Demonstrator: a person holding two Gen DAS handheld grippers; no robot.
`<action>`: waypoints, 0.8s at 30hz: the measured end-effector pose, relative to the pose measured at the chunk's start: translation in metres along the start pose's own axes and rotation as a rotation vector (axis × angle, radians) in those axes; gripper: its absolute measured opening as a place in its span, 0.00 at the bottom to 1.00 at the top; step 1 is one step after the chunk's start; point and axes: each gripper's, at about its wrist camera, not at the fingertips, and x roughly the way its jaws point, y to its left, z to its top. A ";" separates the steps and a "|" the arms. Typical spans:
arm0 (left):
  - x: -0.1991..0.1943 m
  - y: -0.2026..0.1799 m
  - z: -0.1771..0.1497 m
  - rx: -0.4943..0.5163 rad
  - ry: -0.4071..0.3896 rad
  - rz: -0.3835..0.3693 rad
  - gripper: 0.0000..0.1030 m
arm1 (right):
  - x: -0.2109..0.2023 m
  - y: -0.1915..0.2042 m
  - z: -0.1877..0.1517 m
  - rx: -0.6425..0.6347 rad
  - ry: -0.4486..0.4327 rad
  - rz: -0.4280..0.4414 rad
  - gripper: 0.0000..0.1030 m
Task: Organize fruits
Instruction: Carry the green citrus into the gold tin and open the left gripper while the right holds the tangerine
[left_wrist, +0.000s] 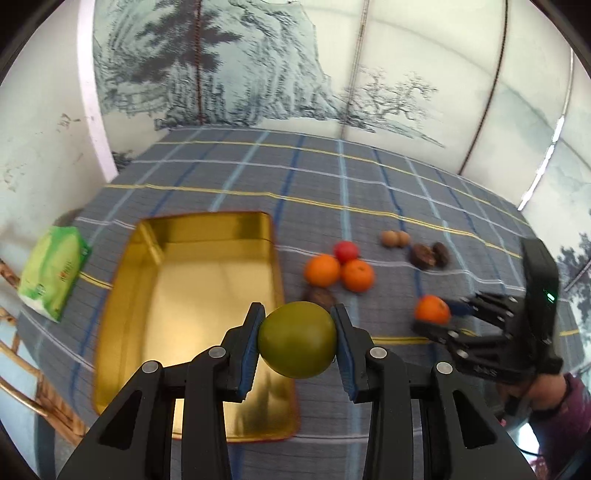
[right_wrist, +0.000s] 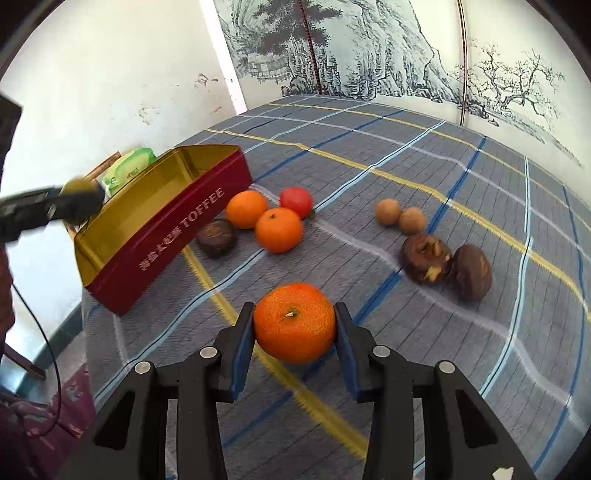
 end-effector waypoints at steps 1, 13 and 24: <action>0.001 0.006 0.003 0.002 -0.001 0.019 0.37 | 0.000 0.001 -0.002 0.005 -0.001 -0.001 0.37; 0.042 0.047 0.022 0.057 0.030 0.169 0.37 | -0.013 0.002 -0.005 0.036 -0.035 -0.019 0.37; 0.088 0.076 0.034 0.078 0.102 0.243 0.37 | -0.023 -0.004 0.001 0.066 -0.056 -0.031 0.37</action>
